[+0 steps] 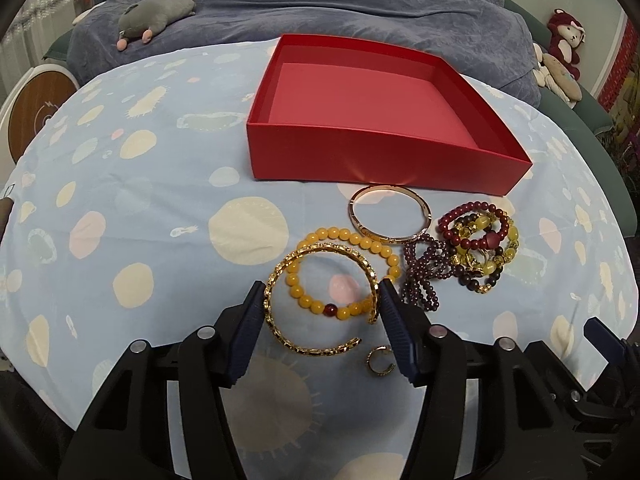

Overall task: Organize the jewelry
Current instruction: 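Move the left tool to the gold twisted cuff and grasp it, then grasp the dark garnet bead bow with the right tool while the left tool lifts the cuff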

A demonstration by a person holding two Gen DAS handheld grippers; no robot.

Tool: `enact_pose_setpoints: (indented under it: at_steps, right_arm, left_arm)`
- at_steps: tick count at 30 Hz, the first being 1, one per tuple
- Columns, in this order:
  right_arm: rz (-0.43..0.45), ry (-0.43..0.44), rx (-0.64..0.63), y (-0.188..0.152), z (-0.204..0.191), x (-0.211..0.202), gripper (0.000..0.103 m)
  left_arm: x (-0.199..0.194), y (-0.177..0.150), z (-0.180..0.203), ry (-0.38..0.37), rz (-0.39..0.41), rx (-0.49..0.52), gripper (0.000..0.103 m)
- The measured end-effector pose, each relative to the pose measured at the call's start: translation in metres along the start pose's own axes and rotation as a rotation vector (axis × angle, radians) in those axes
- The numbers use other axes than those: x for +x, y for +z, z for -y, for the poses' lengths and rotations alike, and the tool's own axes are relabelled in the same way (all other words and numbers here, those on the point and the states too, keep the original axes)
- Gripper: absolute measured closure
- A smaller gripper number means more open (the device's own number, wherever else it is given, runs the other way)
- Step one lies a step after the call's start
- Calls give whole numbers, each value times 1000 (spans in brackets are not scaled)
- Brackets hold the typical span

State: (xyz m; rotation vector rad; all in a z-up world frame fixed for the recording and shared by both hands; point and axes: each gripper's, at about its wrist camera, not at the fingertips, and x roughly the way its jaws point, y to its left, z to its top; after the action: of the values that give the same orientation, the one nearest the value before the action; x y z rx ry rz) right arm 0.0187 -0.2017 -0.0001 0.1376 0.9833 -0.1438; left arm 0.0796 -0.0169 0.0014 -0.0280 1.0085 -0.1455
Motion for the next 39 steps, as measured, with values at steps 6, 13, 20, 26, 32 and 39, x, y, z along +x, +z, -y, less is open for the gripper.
enact_pose_setpoints:
  at_steps: [6,13,20,26,32,39]
  right_arm:
    - [0,55,-37,7,-26,2,15]
    - [-43,131,-83,18,-61,20,36]
    - [-63,146,-119,24,-78,37,53]
    - [-73,160,-133,24,-82,47,68]
    - [-80,194,-134,20,-73,38,94]
    - [-70,208,-79,12,-40,9,96]
  left_arm:
    - [-16,-7,-20,15,4,-37,48]
    - [-22,-11,-38,44,0,-44,48]
    - [-17,-11,-49,64,-12,-54,48]
    - [-14,-12,-48,55,-19,-54,48]
    - [-13,-12,-45,51,-27,-49,48]
    - [-20,-13,-37,37,-32,-42,48]
